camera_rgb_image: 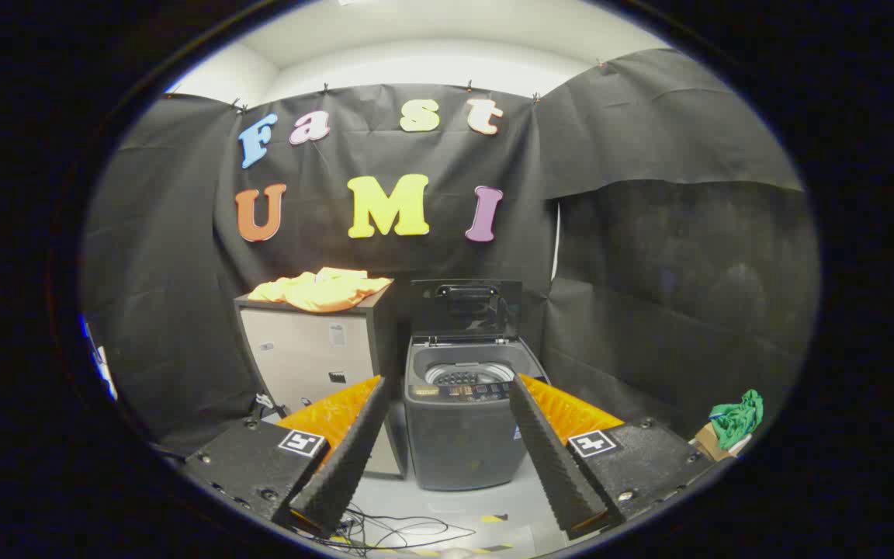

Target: Put the clothes into the washing machine and then close the washing machine lid.

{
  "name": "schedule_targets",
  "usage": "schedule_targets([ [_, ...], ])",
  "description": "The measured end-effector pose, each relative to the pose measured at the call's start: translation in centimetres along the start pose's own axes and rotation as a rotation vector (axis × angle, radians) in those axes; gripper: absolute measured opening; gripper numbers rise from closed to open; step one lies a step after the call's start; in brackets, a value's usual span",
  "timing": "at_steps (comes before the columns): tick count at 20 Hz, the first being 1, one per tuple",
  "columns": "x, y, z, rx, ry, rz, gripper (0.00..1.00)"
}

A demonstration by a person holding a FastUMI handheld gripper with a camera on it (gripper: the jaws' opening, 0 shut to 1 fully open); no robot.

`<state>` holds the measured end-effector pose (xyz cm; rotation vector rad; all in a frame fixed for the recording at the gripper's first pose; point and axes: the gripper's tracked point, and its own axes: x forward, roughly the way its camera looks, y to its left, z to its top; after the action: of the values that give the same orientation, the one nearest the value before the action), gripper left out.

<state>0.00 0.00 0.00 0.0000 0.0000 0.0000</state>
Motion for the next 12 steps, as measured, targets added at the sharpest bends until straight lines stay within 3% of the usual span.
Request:
schedule_targets([
  [12, -1.0, 1.3, -0.6, -0.004, 0.016, 0.024, 0.99],
])
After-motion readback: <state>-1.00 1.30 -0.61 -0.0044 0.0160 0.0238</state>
